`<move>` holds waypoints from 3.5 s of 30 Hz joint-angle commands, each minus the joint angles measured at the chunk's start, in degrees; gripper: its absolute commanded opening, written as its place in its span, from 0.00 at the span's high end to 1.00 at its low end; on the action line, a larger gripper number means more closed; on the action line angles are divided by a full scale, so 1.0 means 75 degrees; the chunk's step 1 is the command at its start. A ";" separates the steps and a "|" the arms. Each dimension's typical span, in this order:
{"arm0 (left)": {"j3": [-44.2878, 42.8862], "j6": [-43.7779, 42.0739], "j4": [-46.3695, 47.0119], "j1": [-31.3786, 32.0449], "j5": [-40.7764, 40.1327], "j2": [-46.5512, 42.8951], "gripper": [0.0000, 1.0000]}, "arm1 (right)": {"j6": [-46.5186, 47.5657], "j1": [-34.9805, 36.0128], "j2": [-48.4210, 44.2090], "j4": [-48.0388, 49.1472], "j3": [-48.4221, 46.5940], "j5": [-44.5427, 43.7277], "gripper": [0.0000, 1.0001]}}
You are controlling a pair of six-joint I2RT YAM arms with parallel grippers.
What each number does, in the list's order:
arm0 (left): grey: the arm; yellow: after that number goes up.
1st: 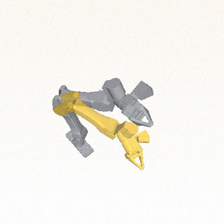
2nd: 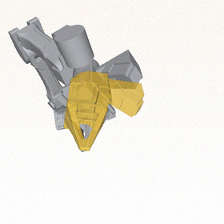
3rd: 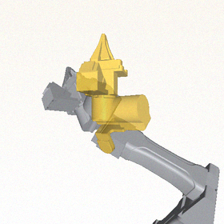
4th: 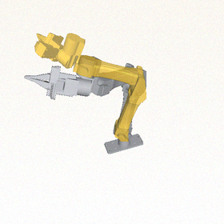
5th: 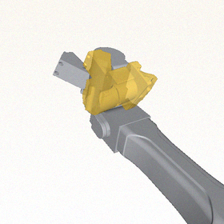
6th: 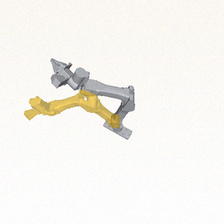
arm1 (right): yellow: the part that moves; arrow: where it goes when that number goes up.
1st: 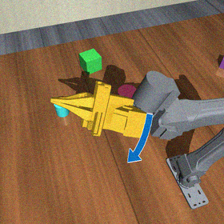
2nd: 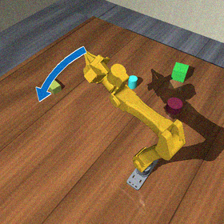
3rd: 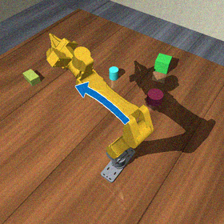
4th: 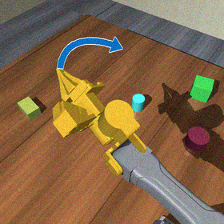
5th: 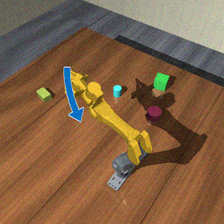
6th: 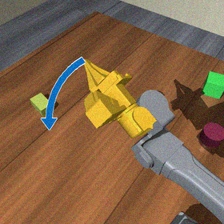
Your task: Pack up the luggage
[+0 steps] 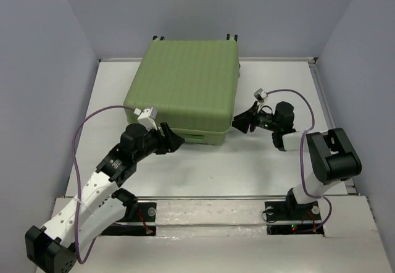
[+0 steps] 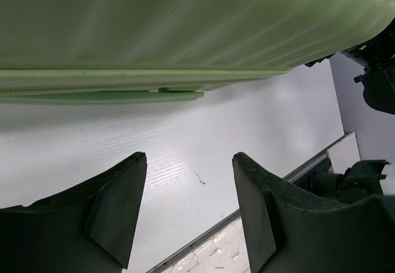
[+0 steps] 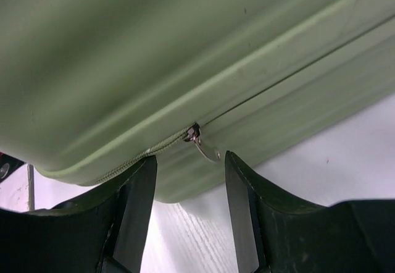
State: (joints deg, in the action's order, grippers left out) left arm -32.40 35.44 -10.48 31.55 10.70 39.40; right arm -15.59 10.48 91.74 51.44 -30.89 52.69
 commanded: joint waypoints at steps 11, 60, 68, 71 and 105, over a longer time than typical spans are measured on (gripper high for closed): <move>0.0102 -0.0050 0.1327 0.0539 0.0343 0.0840 0.31 | -0.0217 -0.0038 0.0705 0.1331 -0.0815 0.0616 0.61; -0.4571 -0.1525 0.0477 0.1350 -0.2585 0.3198 0.12 | -0.3113 0.6032 -0.2483 -0.2406 0.0757 -0.8536 0.93; -0.5055 -0.2417 -0.1134 -0.4286 -0.1056 0.3359 0.01 | -0.2820 0.6032 -0.2131 -0.2288 0.0522 -0.8689 0.93; -0.4774 -0.2441 -0.0668 -0.4686 -0.1088 0.3688 0.01 | -0.2679 0.6032 -0.2213 -0.2394 0.0591 -0.8677 0.93; -0.3028 -0.0636 0.1010 -0.3175 0.3788 0.3478 0.20 | -0.1201 0.8458 0.3574 -0.1810 -0.5828 -0.7459 0.93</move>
State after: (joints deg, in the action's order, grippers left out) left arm -56.38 25.21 -3.09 3.29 21.67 68.69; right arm -24.10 69.12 113.45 30.46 -68.95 -16.05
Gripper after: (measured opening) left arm 0.825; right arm 0.075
